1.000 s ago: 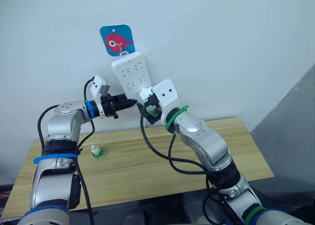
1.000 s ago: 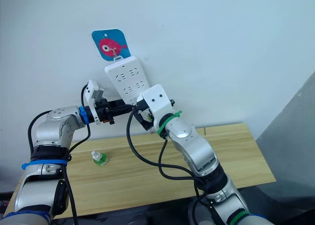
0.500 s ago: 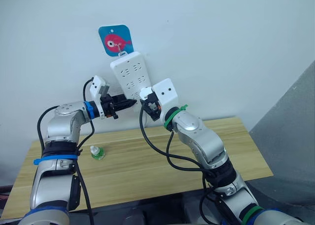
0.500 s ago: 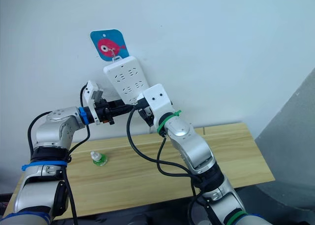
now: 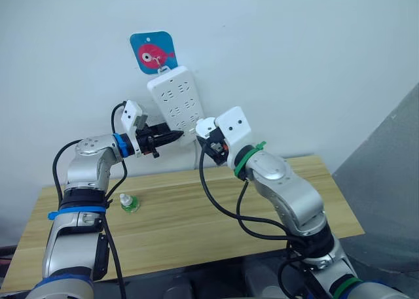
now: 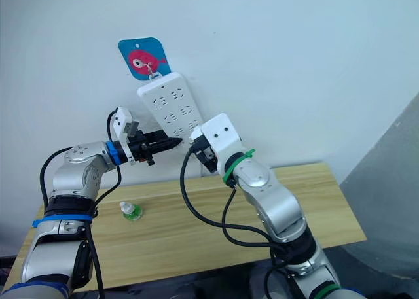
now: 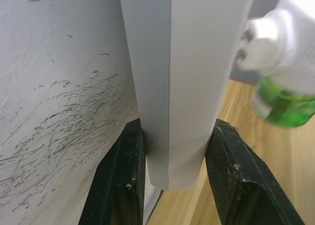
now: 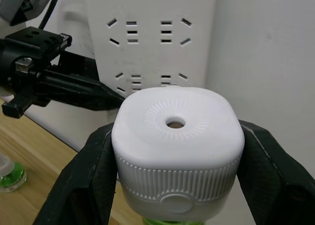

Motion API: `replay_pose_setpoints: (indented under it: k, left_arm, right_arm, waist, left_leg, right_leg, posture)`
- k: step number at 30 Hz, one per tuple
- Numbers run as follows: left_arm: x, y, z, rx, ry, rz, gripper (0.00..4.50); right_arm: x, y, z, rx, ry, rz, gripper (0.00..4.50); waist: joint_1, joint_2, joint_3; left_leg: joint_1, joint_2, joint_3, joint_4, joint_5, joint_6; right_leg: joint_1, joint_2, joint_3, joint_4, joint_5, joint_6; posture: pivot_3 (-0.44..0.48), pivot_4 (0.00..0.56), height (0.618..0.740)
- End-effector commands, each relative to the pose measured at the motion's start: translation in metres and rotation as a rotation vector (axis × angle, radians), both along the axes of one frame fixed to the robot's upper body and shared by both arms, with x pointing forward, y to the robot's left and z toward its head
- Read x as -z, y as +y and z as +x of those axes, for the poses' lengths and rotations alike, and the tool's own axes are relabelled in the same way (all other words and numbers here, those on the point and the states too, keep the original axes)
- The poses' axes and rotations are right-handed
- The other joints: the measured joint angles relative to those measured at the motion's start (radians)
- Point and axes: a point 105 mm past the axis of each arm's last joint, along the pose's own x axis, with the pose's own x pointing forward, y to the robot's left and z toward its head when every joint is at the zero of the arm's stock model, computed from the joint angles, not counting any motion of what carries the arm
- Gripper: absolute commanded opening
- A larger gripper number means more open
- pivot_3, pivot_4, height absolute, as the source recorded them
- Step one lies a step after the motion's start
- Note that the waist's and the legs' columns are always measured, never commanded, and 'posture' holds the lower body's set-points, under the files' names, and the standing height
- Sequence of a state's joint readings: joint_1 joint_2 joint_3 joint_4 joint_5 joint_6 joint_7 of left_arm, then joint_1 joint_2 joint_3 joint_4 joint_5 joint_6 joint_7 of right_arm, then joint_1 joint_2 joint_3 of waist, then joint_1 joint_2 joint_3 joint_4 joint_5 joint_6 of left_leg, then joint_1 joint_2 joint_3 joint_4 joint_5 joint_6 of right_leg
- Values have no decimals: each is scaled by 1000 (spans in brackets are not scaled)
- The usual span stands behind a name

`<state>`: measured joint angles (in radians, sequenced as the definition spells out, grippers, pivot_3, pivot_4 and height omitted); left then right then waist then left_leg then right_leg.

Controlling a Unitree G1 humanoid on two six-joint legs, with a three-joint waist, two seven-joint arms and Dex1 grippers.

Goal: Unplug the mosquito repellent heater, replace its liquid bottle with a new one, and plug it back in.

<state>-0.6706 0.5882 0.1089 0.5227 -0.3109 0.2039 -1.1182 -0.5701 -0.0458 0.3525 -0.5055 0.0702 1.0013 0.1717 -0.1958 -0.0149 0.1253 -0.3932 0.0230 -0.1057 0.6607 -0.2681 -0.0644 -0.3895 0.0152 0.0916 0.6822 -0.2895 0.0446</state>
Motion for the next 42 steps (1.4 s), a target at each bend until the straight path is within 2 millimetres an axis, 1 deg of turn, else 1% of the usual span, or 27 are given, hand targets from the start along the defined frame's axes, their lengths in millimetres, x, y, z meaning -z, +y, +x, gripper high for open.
replay_pose_setpoints:
  k: [1,3,6,9,11,12,15,18,19,20,22,23,25,28,29,30,34,37,42]
  left_arm:
    - [-14,10,8,-79,-86,45,1328]
    - [-15,11,7,-82,-90,42,1328]
    - [-19,15,0,-59,-82,-10,1328]
    - [-19,27,-8,-81,-95,-21,1328]
    - [-15,38,-18,-106,-124,24,2046]
    - [-14,42,-24,-116,-143,41,2267]
    - [-20,50,-43,-151,-198,46,3185]
    - [-19,47,-66,-132,-225,77,4170]
    - [-19,47,-74,-139,-236,78,4417]
    - [-20,45,-81,-143,-253,76,4498]
    - [-22,37,-93,-132,-275,71,4500]
    - [-22,27,-98,-113,-278,59,4500]
    - [-20,3,-108,-49,-271,32,4500]
    - [-21,-36,-124,59,-238,-42,4500]
    - [-24,-47,-129,89,-234,-70,4500]
    - [-26,-53,-130,100,-234,-89,4500]
    - [-37,-72,-121,93,-276,-149,4500]
    - [-44,-80,-110,60,-318,-184,4500]
    - [-46,-92,-101,49,-373,-212,4500]
  right_arm:
    - [-25,-6,-10,-26,-66,34,2933]
    - [-28,-11,-11,-24,-66,34,2933]
    - [-30,-22,-14,-26,-35,88,2933]
    - [-25,-31,-14,2,57,173,2933]
    - [-25,-38,-10,30,86,227,2933]
    - [-26,-42,-8,40,87,242,2933]
    - [-29,-52,-5,60,83,273,2933]
    - [-33,-59,-3,60,80,313,2933]
    - [-35,-60,-3,54,70,323,2933]
    - [-38,-62,-4,46,64,335,2933]
    - [-42,-63,-5,22,52,365,2933]
    - [-45,-63,-7,1,52,392,2933]
    - [-51,-59,-13,-61,58,459,2933]
    - [-56,-54,-21,-127,89,564,2933]
    - [-57,-53,-22,-140,101,594,2933]
    - [-58,-52,-23,-147,111,620,2933]
    - [-65,-50,-27,-179,145,733,2933]
    - [-68,-49,-28,-192,165,779,2933]
    - [-73,-46,-31,-222,207,863,2933]
  waist:
    - [-1,0,0]
    - [-2,0,0]
    - [-3,1,0]
    - [-12,1,0]
    - [-30,0,0]
    - [-37,1,0]
    - [-51,1,0]
    - [-52,1,1]
    - [-52,1,1]
    - [-51,1,1]
    - [-51,1,1]
    - [-50,1,1]
    - [-41,2,1]
    - [-29,2,1]
    - [-29,2,1]
    - [-27,2,1]
    - [-22,2,1]
    - [-25,2,1]
    - [-34,4,1]
  left_leg:
    - [0,1,0,0,1,0]
    - [1,1,0,0,3,-1]
    - [1,1,0,0,3,-1]
    - [1,2,0,-1,3,-1]
    - [1,2,0,-2,3,-1]
    - [1,3,0,-2,3,-1]
    - [1,4,0,-5,3,-1]
    - [1,5,0,-7,3,-1]
    - [1,5,0,-9,3,-1]
    - [1,5,1,-11,3,-1]
    - [1,5,3,-14,5,-4]
    - [1,5,4,-15,5,-4]
    - [1,4,4,-15,5,-4]
    - [1,3,5,-14,5,-4]
    - [1,3,6,-14,5,-4]
    - [2,3,6,-14,5,-4]
    - [4,2,6,-14,5,-4]
    - [6,2,7,-14,5,-4]
    - [10,2,9,-15,5,-4]
  right_leg:
    - [0,1,0,0,0,0]
    - [0,2,0,1,0,1]
    - [0,2,0,1,-1,2]
    - [0,2,1,1,1,-1]
    - [0,2,1,1,2,-2]
    - [0,2,1,1,2,-2]
    - [-2,0,2,1,2,-2]
    - [-3,-1,3,0,1,-2]
    - [-3,-1,3,0,1,-2]
    - [-4,-1,4,0,1,-2]
    - [-6,-2,5,0,1,-2]
    - [-6,-2,4,0,1,-2]
    - [-6,-1,4,0,1,-2]
    - [-6,0,5,0,1,-2]
    - [-6,0,5,0,1,-2]
    - [-6,1,5,0,1,-2]
    - [-4,1,5,0,1,-2]
    - [-1,2,6,0,1,-2]
    - [0,3,8,0,1,-2]
  posture:
    - [-215,99,736]
    - [-215,97,736]
    - [-220,96,736]
    - [-235,87,736]
    - [-236,81,736]
    - [-236,81,736]
    - [-221,78,736]
    - [-206,80,736]
    - [-200,82,736]
    - [-197,82,736]
    - [-192,82,736]
    - [-192,82,736]
    - [-179,87,736]
    - [-191,85,736]
    - [-191,85,736]
    - [-191,86,736]
    - [-207,80,736]
    - [-207,80,736]
    - [-212,76,736]
